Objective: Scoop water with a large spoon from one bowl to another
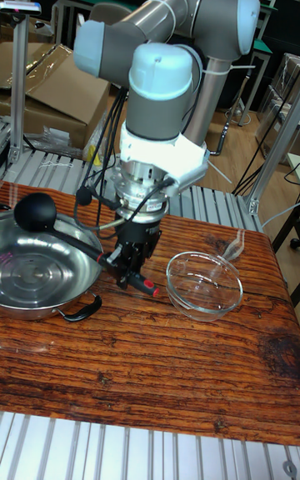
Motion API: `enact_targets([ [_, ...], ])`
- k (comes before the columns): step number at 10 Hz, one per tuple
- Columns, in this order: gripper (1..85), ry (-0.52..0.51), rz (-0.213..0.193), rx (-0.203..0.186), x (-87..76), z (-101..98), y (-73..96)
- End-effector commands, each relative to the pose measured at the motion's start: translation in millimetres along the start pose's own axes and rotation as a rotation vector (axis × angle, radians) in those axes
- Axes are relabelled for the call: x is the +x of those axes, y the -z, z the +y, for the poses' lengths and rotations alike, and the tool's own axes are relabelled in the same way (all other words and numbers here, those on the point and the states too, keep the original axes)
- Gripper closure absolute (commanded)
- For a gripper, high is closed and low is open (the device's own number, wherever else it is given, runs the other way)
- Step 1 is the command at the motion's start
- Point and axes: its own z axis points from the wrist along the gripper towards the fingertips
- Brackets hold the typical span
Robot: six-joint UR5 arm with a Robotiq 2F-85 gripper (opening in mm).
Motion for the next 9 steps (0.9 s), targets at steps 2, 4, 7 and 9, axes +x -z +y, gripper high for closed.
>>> enact_targets([
  [2, 84.7, 0.008, -0.051, -0.054, -30.2, -10.6, -10.8],
  [4, 84.7, -0.054, -0.1, -0.14, -44.3, 8.7, -7.8],
  [7, 84.7, -0.054, -0.095, -0.161, -29.0, 5.3, -1.9],
  [9, 84.7, -0.053, -0.135, -0.218, -31.3, 8.1, -4.4],
])
